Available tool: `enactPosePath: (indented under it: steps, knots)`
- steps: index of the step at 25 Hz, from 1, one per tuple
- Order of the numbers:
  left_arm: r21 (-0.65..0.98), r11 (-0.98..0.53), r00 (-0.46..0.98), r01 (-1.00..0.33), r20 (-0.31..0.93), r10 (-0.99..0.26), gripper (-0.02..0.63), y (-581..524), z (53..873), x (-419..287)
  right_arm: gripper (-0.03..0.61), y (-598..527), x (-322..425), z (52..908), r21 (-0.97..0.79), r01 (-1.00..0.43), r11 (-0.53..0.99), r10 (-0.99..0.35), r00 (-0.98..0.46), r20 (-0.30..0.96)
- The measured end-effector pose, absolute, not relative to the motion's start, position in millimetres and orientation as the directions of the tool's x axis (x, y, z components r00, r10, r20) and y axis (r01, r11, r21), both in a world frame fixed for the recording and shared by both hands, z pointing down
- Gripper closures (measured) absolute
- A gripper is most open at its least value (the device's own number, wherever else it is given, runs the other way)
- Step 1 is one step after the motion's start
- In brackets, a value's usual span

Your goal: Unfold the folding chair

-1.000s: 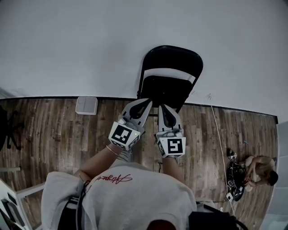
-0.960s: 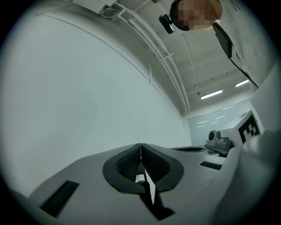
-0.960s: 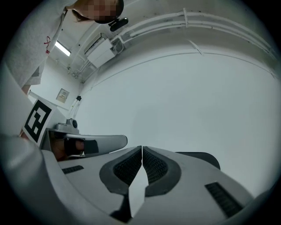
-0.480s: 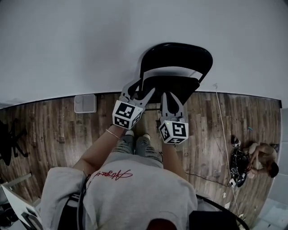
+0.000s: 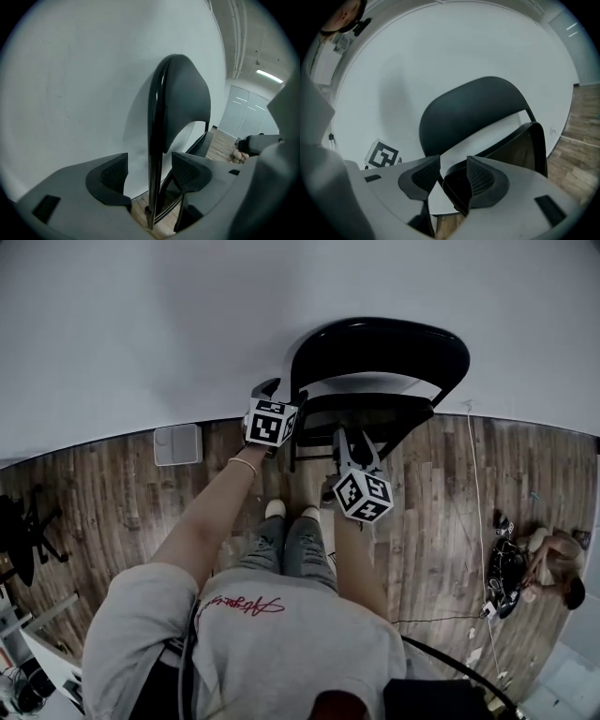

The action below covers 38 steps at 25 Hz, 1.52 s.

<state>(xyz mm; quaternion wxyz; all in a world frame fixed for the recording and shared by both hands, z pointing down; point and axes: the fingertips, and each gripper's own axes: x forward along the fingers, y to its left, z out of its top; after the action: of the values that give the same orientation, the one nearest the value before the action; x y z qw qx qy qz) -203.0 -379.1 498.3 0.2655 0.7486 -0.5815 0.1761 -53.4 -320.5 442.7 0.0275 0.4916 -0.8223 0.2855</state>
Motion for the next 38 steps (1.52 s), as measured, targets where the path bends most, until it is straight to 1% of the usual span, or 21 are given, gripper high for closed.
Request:
enactPosePath:
  steps: [2, 4, 6, 7, 10, 14, 18, 20, 23, 26, 29, 35, 38]
  knots:
    - [0.178, -0.193, 0.261, -0.965, 0.582, -0.77, 0.309, -392, 505, -202, 0.416, -337, -48, 463, -0.503, -0.825, 0.257, -0.799, -0.474, 0.37]
    - [0.126, -0.244, 0.27, -0.962, 0.597, -0.756, 0.345, -401, 512, -197, 0.403, -355, -43, 481, -0.567, -0.814, 0.128, -0.807, -0.418, 0.417]
    - [0.053, -0.316, 0.279, -0.947, 0.619, -0.734, 0.467, -406, 519, -187, 0.387, -369, -41, 494, -0.632, -0.775, -0.002, -0.81, -0.37, 0.455]
    - [0.031, -0.335, 0.278, -0.942, 0.628, -0.726, 0.518, -408, 521, -183, 0.38, -375, -40, 498, -0.658, -0.751, -0.058, -0.808, -0.351, 0.472]
    - [0.023, -0.342, 0.278, -0.94, 0.632, -0.723, 0.534, -410, 523, -178, 0.367, -395, -38, 511, -0.679, -0.709, -0.191, -0.786, -0.304, 0.538]
    - [0.011, -0.36, 0.286, -0.933, 0.63, -0.722, 0.532, -407, 524, -176, 0.367, -415, -35, 528, -0.621, -0.739, -0.263, -0.711, -0.287, 0.642]
    - [-0.004, -0.371, 0.288, -0.929, 0.622, -0.728, 0.532, -407, 523, -171, 0.367, -426, -39, 545, -0.605, -0.71, -0.36, -0.649, -0.275, 0.709]
    - [-0.008, -0.376, 0.292, -0.927, 0.616, -0.732, 0.532, -407, 522, -170, 0.367, -428, -38, 547, -0.569, -0.729, -0.381, -0.642, -0.234, 0.73]
    - [-0.004, -0.416, 0.329, -0.909, 0.607, -0.724, 0.534, -406, 523, -165, 0.365, -425, -36, 543, -0.58, -0.729, -0.363, -0.691, -0.207, 0.692]
    - [-0.014, -0.456, 0.355, -0.89, 0.606, -0.712, 0.538, -405, 526, -164, 0.365, -423, -37, 542, -0.615, -0.709, -0.344, -0.719, -0.223, 0.659]
    - [-0.004, -0.462, 0.371, -0.887, 0.591, -0.716, 0.546, -407, 526, -164, 0.365, -418, -37, 539, -0.654, -0.682, -0.327, -0.728, -0.259, 0.634]
    - [0.116, -0.434, 0.429, -0.893, 0.503, -0.75, 0.597, -408, 523, -160, 0.365, -389, -25, 533, -0.726, -0.625, -0.287, -0.759, -0.314, 0.571]
    - [0.175, -0.429, 0.457, -0.886, 0.481, -0.748, 0.6, -403, 517, -156, 0.367, -366, -15, 528, -0.751, -0.603, -0.267, -0.771, -0.334, 0.542]
